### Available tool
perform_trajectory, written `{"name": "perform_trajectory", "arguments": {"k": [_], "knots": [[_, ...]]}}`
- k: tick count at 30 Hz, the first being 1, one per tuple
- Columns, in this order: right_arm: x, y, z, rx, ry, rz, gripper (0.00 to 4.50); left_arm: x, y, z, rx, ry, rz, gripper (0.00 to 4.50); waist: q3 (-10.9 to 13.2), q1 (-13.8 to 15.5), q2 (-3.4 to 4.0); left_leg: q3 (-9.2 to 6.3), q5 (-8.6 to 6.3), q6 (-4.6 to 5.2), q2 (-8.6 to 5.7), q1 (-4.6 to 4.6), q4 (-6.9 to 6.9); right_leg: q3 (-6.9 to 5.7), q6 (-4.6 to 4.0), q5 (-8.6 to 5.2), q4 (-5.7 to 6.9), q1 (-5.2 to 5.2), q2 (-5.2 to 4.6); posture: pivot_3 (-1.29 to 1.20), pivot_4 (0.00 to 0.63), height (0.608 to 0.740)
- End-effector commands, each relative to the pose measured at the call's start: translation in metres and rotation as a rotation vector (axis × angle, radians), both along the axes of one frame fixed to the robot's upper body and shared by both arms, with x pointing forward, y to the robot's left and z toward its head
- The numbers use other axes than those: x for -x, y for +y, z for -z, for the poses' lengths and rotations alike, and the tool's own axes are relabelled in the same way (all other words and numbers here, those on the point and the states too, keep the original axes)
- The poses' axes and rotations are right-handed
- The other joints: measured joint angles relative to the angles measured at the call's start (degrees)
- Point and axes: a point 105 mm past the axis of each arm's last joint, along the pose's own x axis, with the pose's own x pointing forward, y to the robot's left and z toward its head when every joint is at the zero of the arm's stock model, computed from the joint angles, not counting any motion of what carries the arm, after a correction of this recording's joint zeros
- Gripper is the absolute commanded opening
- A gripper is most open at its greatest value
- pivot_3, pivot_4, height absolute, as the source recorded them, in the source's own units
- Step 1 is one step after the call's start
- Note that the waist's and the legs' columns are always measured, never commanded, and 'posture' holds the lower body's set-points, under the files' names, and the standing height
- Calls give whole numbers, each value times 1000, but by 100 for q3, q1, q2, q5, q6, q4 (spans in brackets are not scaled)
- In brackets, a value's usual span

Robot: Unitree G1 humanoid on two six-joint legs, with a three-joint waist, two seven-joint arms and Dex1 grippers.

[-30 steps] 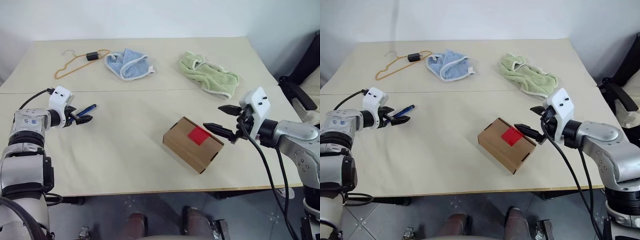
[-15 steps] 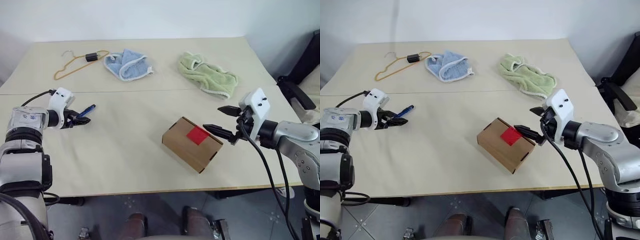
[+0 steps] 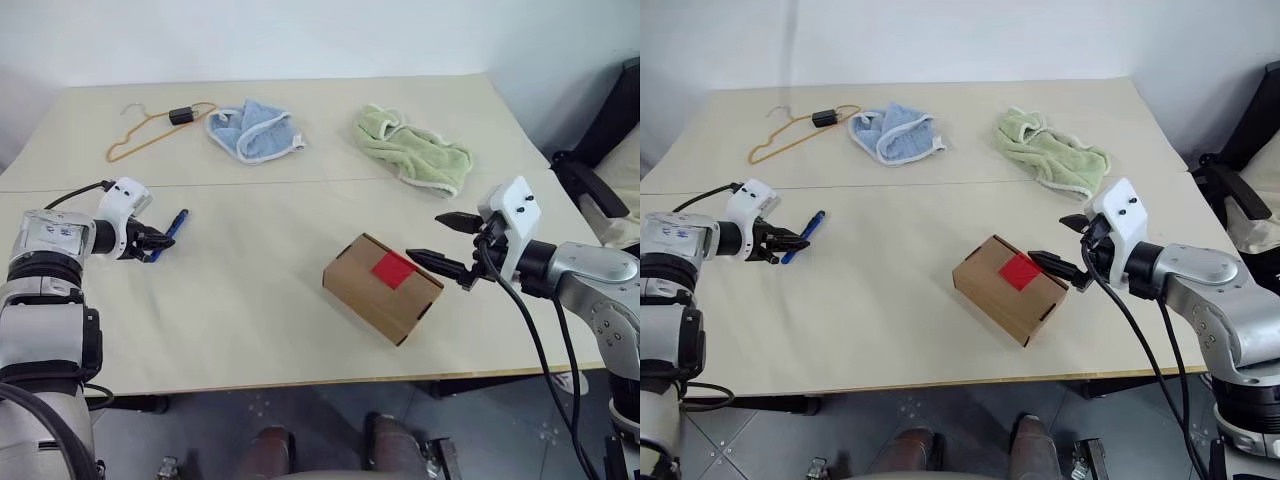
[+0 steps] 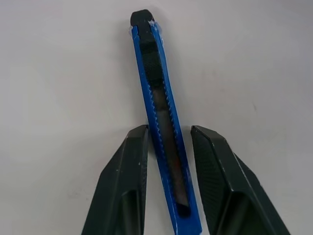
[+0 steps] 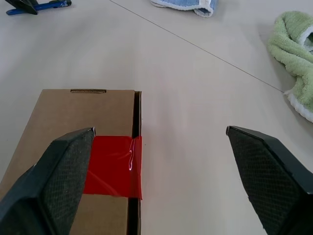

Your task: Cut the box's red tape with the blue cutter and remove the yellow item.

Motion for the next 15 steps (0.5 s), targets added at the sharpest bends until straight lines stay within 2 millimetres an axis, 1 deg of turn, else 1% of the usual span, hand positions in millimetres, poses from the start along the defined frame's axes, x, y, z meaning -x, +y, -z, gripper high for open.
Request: {"name": "perform_trajectory", "arguments": {"k": [1, 4, 11, 13, 15], "knots": [[3, -1, -12, 13, -51, -3, 4500, 17, 20, 19, -51, 105, -56, 1372, 0, -25, 0, 0, 0, 0, 0, 0, 0, 1, 0, 0, 0, 0, 0, 0, 150, 740], [3, 0, -12, 13, -51, -3, 4500, 16, 20, 18, -56, 103, -53, 752, 0, -48, 0, 1, -1, 1, 0, 1, 0, 1, 0, 0, 0, 0, 0, 0, 150, 740], [2, -2, -13, 14, -50, -1, 4500, 16, 14, 12, -63, 104, 16, 752, 0, -80, 0, 3, -1, 2, 0, 3, 0, 5, 0, 0, 3, 0, 0, 0, 150, 740], [3, -2, -14, 15, -51, -1, 4500, 14, 4, 5, -63, 76, 117, 752, 0, -77, 0, 5, -3, 5, 0, 2, -1, 6, 0, 0, 1, 0, -1, 0, 150, 740], [4, -2, -16, 15, -54, -3, 4500, 16, -12, -1, -15, 47, 245, 752, 0, -65, 0, 5, -5, 8, -1, 0, 0, 5, 0, 0, -1, 0, -1, 0, 150, 740]]}}
